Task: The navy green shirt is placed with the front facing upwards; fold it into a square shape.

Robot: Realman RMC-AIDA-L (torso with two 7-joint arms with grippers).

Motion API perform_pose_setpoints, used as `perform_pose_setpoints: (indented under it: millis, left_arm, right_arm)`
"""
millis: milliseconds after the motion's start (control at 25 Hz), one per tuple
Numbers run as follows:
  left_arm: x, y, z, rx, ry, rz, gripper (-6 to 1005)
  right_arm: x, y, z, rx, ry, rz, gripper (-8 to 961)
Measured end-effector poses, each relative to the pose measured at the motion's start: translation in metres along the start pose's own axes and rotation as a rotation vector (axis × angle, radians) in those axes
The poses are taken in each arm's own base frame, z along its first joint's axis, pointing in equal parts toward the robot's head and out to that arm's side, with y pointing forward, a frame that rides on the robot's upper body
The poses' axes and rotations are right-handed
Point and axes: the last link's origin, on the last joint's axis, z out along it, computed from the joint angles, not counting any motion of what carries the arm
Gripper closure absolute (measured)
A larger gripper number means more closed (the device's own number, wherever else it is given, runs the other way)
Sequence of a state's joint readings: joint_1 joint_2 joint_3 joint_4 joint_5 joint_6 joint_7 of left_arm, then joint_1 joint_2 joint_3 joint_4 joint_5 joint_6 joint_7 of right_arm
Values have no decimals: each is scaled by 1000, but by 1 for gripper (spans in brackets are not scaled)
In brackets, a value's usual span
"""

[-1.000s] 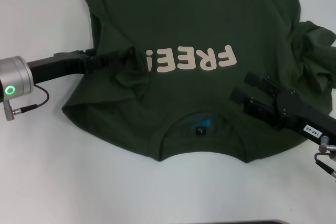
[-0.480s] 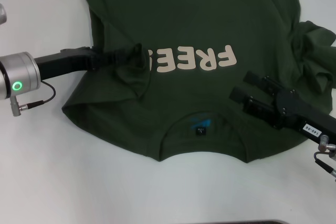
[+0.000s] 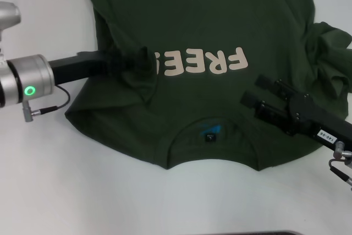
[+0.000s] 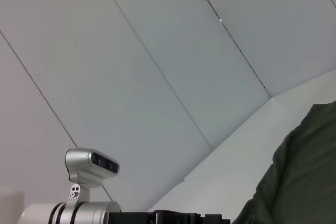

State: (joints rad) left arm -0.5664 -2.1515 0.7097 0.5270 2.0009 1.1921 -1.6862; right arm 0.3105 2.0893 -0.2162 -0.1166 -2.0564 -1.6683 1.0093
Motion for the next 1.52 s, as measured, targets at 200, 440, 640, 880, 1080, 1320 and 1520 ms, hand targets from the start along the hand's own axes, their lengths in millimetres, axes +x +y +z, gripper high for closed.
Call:
perform_pose_setpoints:
  millis: [200,440,640,880,1080,1320,1520]
  left_arm:
    - [1,9,4,-48,-4,13,188]
    - [2,9,0,-58,15,22,188]
    - [0,-1,-7,-3,23,37,188]
    - [1,-11,-9,65,26,54,188]
    - [1,-16,-10,99,20,57,188]
    - [0,-17,-10,99,16,57,188]
    - [-1,-15,-8,89,8,58,188]
  right_arm:
    - [0,0,0,-1,0,-2,41]
    - [0,0,0,-2,1,-1,42]
    - [0,0,1,-2,3,-1,42]
    - [0,0,1,-1,4,-1,42]
    - [0,-1,1,1,3,-1,41]
    - [0,-1,1,1,3,-1,41]
    - [0,0,1,-1,1,-1,41]
